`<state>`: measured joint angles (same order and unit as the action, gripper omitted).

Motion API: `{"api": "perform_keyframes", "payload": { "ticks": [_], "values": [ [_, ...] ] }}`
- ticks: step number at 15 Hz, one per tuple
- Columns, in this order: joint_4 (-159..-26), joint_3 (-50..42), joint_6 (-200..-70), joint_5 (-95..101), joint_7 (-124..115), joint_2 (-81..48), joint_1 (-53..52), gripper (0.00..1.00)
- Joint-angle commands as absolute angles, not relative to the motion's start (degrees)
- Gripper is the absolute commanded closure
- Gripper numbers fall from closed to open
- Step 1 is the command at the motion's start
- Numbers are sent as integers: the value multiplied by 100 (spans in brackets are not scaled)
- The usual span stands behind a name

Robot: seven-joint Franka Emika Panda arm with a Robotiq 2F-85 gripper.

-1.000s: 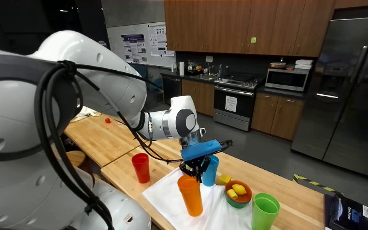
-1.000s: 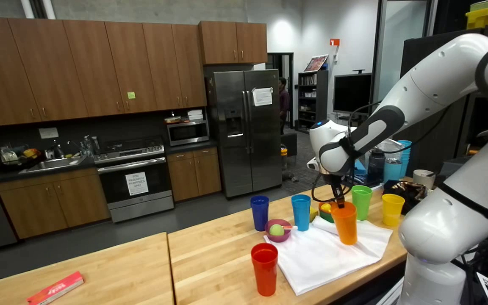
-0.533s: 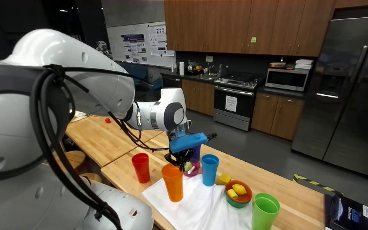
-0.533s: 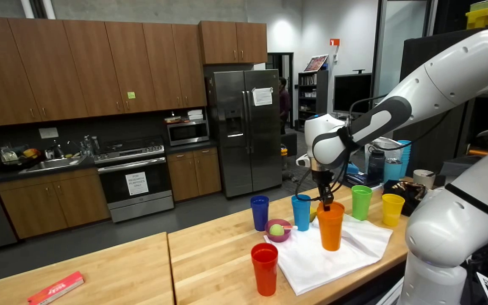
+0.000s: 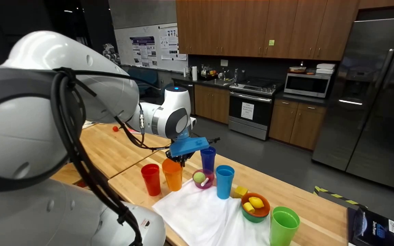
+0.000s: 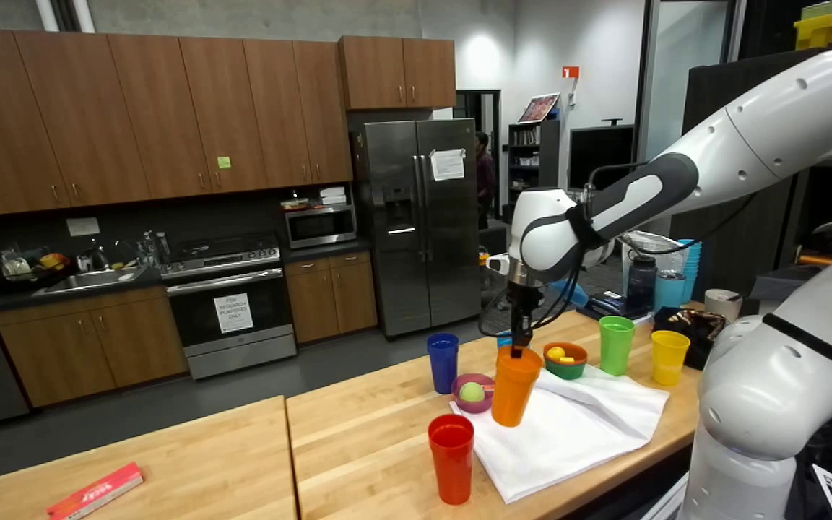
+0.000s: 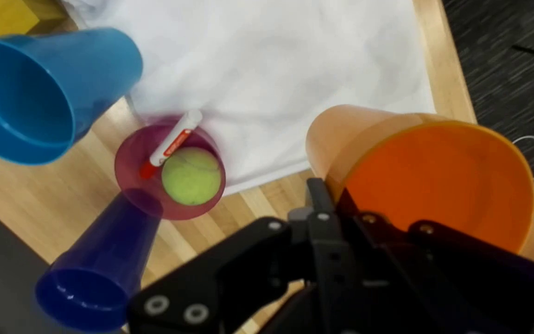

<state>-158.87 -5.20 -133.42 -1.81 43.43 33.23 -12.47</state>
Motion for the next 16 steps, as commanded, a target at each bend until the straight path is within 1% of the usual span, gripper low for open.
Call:
{"api": "perform_keyframes", "payload": {
  "ticks": [1, 5, 10, 16],
  "values": [
    [-15885, -416, -14252, -508, 4038, 3078, -1435, 99],
    [-15922, -133, -15503, -634, 3442, 2369, -1684, 99],
    [-15968, 372, -16652, -58, 2393, 1375, -1506, 99],
    [-15959, 851, -17214, 1069, 1074, 769, -874, 99]
  ]
}}
